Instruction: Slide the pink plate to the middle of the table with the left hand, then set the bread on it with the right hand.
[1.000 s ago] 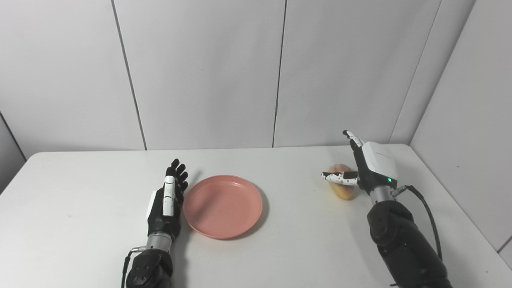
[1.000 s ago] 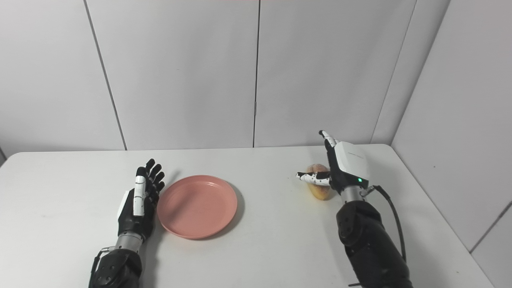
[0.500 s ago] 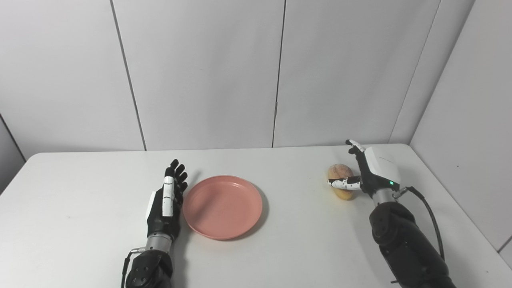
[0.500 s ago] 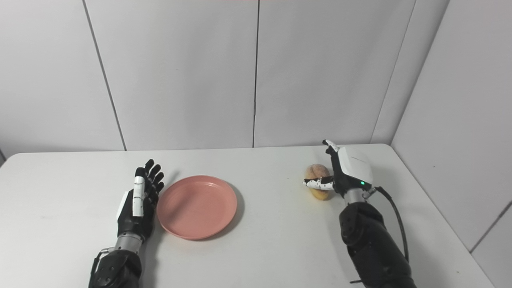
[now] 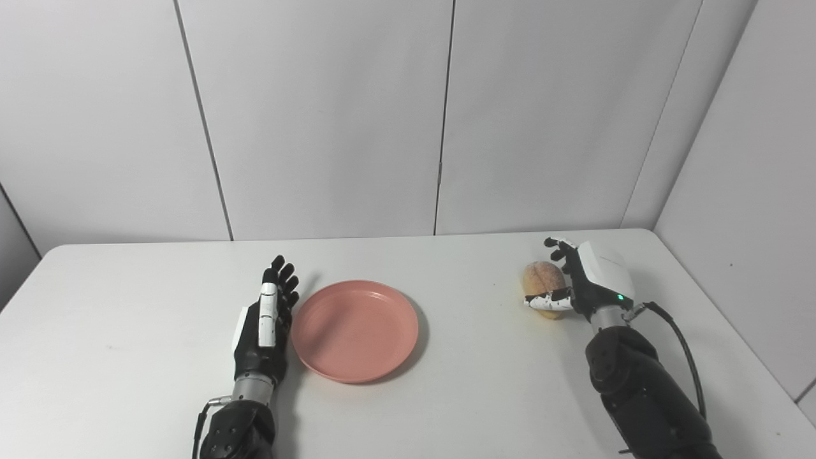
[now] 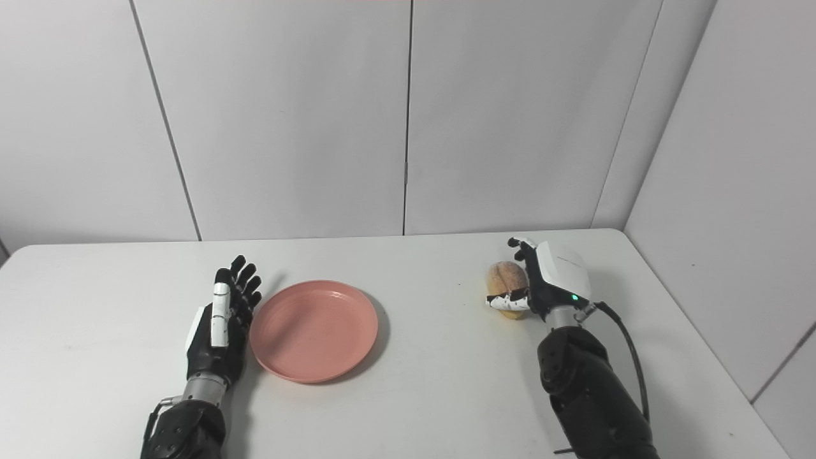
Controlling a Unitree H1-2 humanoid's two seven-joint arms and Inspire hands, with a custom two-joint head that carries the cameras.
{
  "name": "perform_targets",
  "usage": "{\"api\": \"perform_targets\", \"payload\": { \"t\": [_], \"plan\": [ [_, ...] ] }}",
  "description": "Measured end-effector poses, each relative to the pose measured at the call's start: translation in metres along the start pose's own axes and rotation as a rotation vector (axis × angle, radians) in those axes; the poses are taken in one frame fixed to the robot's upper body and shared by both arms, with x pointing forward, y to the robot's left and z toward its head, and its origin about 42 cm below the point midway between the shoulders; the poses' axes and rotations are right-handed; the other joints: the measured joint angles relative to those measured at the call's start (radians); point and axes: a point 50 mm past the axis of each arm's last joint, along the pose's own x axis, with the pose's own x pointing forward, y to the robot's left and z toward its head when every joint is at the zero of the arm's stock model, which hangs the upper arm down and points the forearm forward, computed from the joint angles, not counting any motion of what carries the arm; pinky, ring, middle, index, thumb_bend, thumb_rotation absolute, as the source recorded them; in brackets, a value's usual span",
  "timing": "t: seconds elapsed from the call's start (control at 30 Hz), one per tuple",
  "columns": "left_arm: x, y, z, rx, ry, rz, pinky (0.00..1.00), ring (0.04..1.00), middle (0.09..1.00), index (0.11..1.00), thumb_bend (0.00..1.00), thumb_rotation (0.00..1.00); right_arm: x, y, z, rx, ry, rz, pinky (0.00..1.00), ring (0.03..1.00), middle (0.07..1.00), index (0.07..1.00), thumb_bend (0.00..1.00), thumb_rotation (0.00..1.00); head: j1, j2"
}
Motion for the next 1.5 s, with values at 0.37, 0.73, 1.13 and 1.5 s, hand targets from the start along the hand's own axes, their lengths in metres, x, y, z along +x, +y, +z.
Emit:
{"api": "perform_targets", "payload": {
  "t": [0.37, 0.73, 1.13, 1.5],
  "plan": [
    [-0.001, 0.0, 0.0, -0.001, 0.009, 0.0, 1.0, 0.983, 0.982, 0.974, 0.73, 1.0, -0.001, 0.002, 0.003, -0.004, -0.012, -0.004, 0.43, 0.535, 0.65, 0.692, 0.69, 0.07, 0.002, 0.006],
    [-0.001, 0.0, 0.0, -0.001, 0.01, 0.0, 1.0, 0.983, 0.981, 0.974, 0.72, 1.0, -0.002, 0.005, 0.005, -0.013, -0.04, -0.031, 0.32, 0.419, 0.428, 0.524, 0.52, 0.0, 0.005, 0.011],
    [-0.001, -0.001, 0.0, 0.001, 0.011, 0.002, 1.0, 0.98, 0.98, 0.974, 0.71, 1.0, -0.01, 0.008, 0.003, 0.02, -0.084, -0.091, 0.3, 0.391, 0.416, 0.519, 0.51, 0.0, 0.009, 0.008],
    [-0.001, -0.002, -0.001, 0.001, 0.011, 0.004, 1.0, 0.978, 0.978, 0.971, 0.72, 1.0, -0.013, -0.014, 0.033, 0.101, -0.197, -0.185, 0.31, 0.392, 0.415, 0.522, 0.51, 0.0, 0.02, 0.009]
  ]
}}
